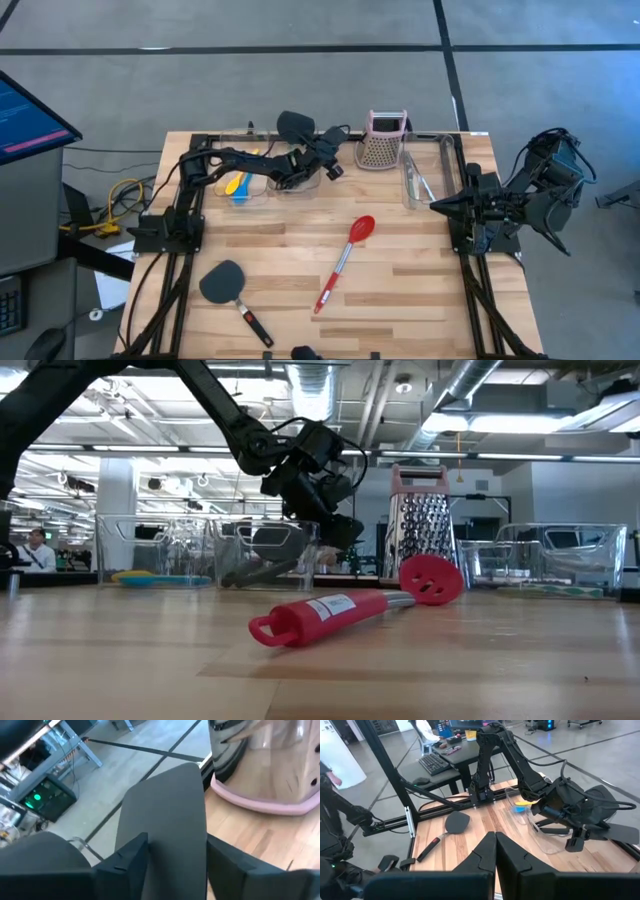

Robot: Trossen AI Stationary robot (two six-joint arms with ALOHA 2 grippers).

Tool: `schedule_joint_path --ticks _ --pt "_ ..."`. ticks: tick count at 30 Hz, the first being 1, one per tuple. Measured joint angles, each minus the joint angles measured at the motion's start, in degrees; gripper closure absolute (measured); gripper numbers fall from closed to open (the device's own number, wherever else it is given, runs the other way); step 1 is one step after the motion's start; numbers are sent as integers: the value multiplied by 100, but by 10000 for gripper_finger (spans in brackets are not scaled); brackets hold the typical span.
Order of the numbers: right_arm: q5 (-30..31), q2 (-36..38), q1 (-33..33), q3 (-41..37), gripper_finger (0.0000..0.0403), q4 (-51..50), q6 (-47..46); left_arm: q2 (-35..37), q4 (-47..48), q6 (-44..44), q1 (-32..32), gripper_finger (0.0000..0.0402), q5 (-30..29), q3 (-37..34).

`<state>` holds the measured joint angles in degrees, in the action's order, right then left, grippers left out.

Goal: Pick & Place Kitchen Items
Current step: Adjust the black spatula in the middle transparent bin

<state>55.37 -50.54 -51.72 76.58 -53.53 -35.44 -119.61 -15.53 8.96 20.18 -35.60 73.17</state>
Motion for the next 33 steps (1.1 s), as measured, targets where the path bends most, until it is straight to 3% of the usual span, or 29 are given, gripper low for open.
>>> schedule_joint_path --ticks 12,25,33 --pt "-119 -2 0 0 403 185 -7 43 -55 -278 -68 391 -97 22" --pt "-133 -4 0 0 403 277 -1 765 304 -4 -90 401 -26 -22" --pt "-135 -8 0 0 403 271 1 1268 1276 -471 43 401 -303 -21"
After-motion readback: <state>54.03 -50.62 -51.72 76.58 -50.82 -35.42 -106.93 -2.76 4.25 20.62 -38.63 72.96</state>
